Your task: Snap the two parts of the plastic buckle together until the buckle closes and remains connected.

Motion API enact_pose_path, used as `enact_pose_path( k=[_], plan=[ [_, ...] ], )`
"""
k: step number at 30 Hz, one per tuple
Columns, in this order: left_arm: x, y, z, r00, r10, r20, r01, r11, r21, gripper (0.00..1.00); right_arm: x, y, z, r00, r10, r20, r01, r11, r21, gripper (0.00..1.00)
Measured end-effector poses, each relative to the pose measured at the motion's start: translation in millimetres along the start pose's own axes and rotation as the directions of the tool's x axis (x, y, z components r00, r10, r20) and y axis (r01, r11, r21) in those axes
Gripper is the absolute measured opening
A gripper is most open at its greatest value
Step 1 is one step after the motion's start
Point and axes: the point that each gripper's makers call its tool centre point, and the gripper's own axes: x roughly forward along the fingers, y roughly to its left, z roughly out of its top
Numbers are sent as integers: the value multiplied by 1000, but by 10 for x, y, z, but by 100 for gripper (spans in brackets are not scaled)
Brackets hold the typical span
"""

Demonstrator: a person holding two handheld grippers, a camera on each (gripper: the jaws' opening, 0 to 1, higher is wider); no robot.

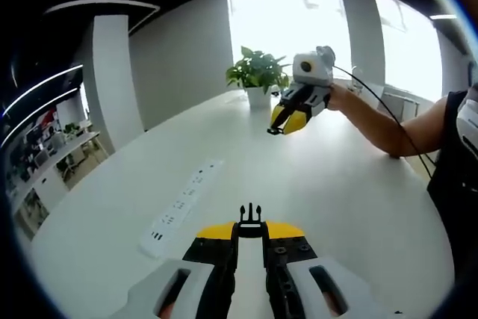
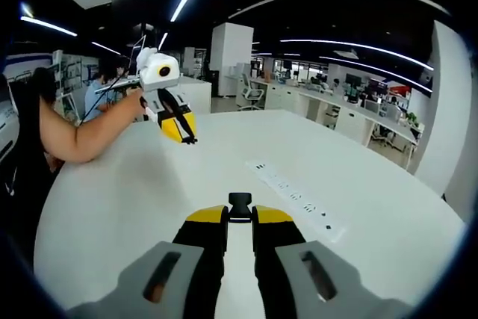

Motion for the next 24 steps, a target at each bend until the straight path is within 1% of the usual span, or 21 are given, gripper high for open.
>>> enact_pose_path(
  k=[5, 8, 10, 18, 24],
  plan=[
    [-18, -58, 59, 999, -15, 30, 15, 1000, -10, 11, -10, 62, 16, 1000, 8, 11, -8, 1000, 6, 13],
    [-9, -82, 60, 1000, -12, 18, 12, 1000, -4, 11, -32, 65, -5, 1000, -6, -10, 6, 1000, 1, 13],
    [-31, -108, 70, 1000, -11, 16, 11, 1000, 3, 11, -60, 82, 18, 1000, -10, -6, 10, 1000, 10, 13],
    [-92, -204, 112, 1000, -11, 22, 10, 1000, 11, 11, -131, 198, 122, 1000, -17, -1, 17, 1000, -6, 13],
    [-119, -294, 108, 1000, -7, 23, 6, 1000, 9, 11, -166, 274, 137, 1000, -16, 3, 16, 1000, -12, 13]
  ],
)
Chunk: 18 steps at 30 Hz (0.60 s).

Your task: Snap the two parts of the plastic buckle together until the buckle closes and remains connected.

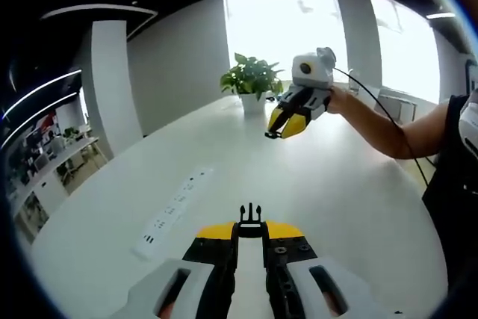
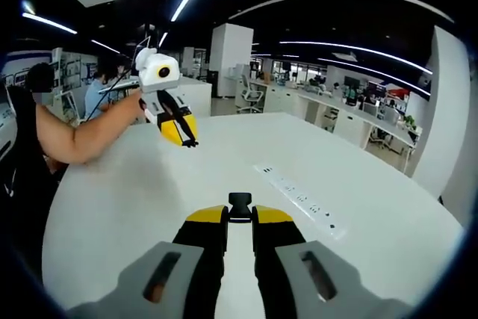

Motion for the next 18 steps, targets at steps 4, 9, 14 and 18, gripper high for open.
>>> enact_pose_path(
  k=[4, 9, 14, 18],
  plan=[
    [-41, -39, 11, 1000, 8, 1, -8, 1000, 3, 11, -27, 55, 8, 1000, 3, 4, -3, 1000, -3, 13],
    [-74, -110, 18, 1000, 3, 14, -3, 1000, -3, 11, -50, 108, 19, 1000, 5, 10, -5, 1000, -5, 13],
    [-70, -146, 6, 1000, 7, 10, -7, 1000, -3, 11, -51, 141, 48, 1000, 7, 18, -7, 1000, -7, 13],
    [-79, -175, -6, 1000, 7, 8, -7, 1000, -3, 11, -55, 182, 28, 1000, 13, 12, -13, 1000, -4, 13]
  ],
)
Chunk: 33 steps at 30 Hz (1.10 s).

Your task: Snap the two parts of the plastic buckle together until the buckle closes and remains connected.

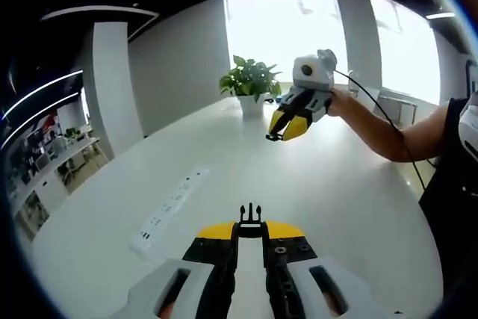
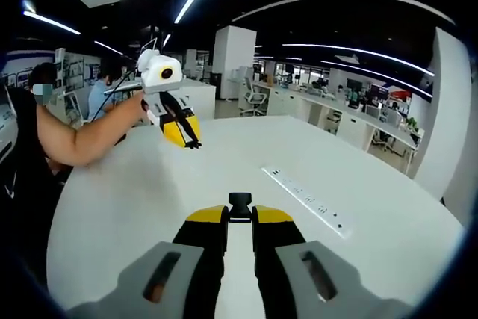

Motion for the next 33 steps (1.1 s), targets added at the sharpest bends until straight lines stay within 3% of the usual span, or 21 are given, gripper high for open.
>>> enact_pose_path(
  k=[33],
  plan=[
    [-61, -205, -62, 1000, -8, -13, 8, 1000, 4, 11, -75, 200, -64, 1000, 6, 2, -6, 1000, 1, 13]
  ],
)
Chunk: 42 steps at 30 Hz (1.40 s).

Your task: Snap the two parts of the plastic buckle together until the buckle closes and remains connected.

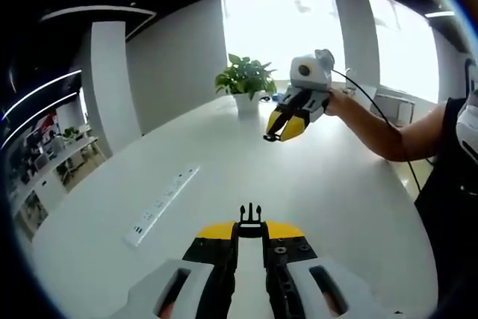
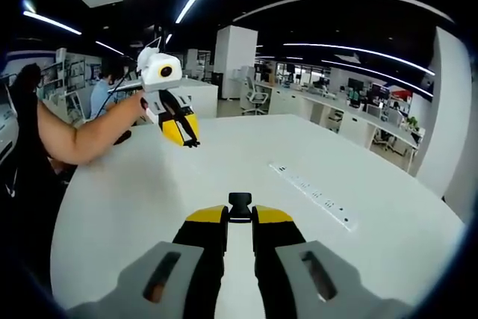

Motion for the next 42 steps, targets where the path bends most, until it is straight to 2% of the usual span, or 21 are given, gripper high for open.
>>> enact_pose_path(
  k=[42],
  plan=[
    [-109, -298, -37, 1000, -6, -10, 6, 1000, 17, 11, -50, 313, -11, 1000, 5, -9, -5, 1000, -15, 13]
  ],
)
